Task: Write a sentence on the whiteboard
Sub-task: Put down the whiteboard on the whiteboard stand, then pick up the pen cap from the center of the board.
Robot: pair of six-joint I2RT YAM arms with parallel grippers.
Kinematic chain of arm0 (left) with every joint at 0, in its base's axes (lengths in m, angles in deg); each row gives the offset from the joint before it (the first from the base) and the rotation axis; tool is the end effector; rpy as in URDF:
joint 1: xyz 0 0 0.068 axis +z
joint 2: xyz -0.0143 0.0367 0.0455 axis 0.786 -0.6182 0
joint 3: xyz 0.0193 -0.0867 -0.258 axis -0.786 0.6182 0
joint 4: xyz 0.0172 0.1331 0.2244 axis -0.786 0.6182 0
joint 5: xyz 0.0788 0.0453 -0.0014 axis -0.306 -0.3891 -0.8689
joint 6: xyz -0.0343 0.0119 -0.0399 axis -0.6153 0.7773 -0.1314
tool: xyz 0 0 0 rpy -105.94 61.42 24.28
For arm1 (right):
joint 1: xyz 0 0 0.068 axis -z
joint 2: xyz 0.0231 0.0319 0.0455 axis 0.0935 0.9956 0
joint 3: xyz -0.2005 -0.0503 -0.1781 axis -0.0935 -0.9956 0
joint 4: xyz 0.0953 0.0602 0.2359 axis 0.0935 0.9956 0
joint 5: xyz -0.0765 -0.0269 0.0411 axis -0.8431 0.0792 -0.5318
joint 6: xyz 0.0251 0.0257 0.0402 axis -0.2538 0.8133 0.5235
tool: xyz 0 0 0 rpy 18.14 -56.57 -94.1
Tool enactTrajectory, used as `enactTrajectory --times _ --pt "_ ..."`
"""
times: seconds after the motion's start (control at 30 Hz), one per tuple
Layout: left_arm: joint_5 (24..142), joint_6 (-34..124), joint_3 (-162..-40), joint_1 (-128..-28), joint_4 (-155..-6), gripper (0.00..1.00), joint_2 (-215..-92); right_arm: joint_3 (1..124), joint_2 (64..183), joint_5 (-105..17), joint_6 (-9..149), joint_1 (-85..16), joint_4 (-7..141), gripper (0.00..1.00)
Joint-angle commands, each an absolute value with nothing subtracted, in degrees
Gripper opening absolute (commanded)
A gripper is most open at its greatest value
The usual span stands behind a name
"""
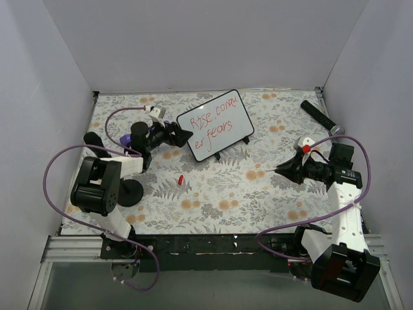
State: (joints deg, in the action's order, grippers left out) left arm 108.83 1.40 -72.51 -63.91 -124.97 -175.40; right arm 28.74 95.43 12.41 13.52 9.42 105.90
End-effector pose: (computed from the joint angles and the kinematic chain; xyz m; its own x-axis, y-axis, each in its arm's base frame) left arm 0.3389 -0.0931 0.1991 -0.6627 -0.5509 -0.5073 0.3060 0.4191 -0.8548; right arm 0.1726 -0.0124 0.2668 -0.1476 -0.3029 -0.9415 -0.8548 0.5179 -0.0326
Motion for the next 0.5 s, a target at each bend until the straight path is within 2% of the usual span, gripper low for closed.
enactTrajectory --times 0.0,0.13,0.47 --pt "101.0 0.8 -69.4 -63.8 -120.6 0.98 -167.5 30.0 95.5 12.6 13.2 9.6 105.7 0.01" --pt "97.1 -0.7 -65.7 -63.8 -118.5 0.98 -159.3 30.1 95.2 12.9 13.2 9.6 105.8 0.01" --pt "96.9 -6.1 -59.8 -63.9 -112.5 0.98 -148.1 30.1 95.6 12.7 13.0 9.5 106.0 0.01"
